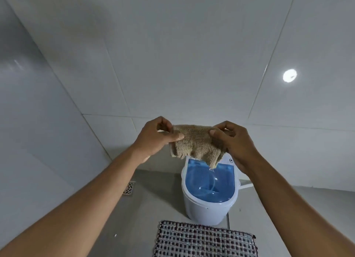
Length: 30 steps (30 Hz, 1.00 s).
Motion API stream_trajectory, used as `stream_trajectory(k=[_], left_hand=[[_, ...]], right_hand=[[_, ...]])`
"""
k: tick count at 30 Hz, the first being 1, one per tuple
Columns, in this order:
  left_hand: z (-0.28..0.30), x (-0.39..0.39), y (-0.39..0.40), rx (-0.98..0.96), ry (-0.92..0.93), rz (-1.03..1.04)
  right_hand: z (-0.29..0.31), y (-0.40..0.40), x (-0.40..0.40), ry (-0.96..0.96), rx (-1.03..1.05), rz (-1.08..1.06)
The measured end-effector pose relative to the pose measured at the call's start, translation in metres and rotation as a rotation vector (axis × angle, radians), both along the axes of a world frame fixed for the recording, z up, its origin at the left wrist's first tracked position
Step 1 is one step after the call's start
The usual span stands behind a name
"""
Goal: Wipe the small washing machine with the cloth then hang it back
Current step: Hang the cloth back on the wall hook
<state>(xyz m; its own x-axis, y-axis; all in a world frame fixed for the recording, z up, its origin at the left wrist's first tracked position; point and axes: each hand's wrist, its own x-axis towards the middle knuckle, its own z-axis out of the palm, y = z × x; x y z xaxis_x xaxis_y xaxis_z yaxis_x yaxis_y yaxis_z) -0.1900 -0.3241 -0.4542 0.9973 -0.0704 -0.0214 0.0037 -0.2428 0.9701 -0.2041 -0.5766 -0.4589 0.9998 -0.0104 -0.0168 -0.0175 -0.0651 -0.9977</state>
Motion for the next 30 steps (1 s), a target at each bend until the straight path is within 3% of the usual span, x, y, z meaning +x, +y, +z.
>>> stream_trajectory(k=[4,9,16,20,24,30], left_hand=[[0.102,-0.006,0.016,-0.117,0.023,0.171],[0.227,-0.018,0.029,-0.123,0.092,0.200],[0.366,-0.027,0.058,0.045,-0.014,0.205],[0.423,-0.023,0.082,0.015,-0.047,0.092],[0.460,-0.003,0.108,0.187,-0.112,0.035],[0.485,0.053,0.170,0.367,-0.160,0.010]], right_hand=[[0.107,0.024,-0.004,0.027,0.078,0.073],[0.228,0.052,-0.010,-0.010,0.077,0.183],[0.337,0.087,-0.020,-0.094,-0.114,0.339],[0.377,0.110,-0.006,-0.179,-0.234,0.417],[0.416,0.142,0.031,-0.245,-0.213,0.327],[0.457,0.222,0.104,-0.336,-0.375,0.590]])
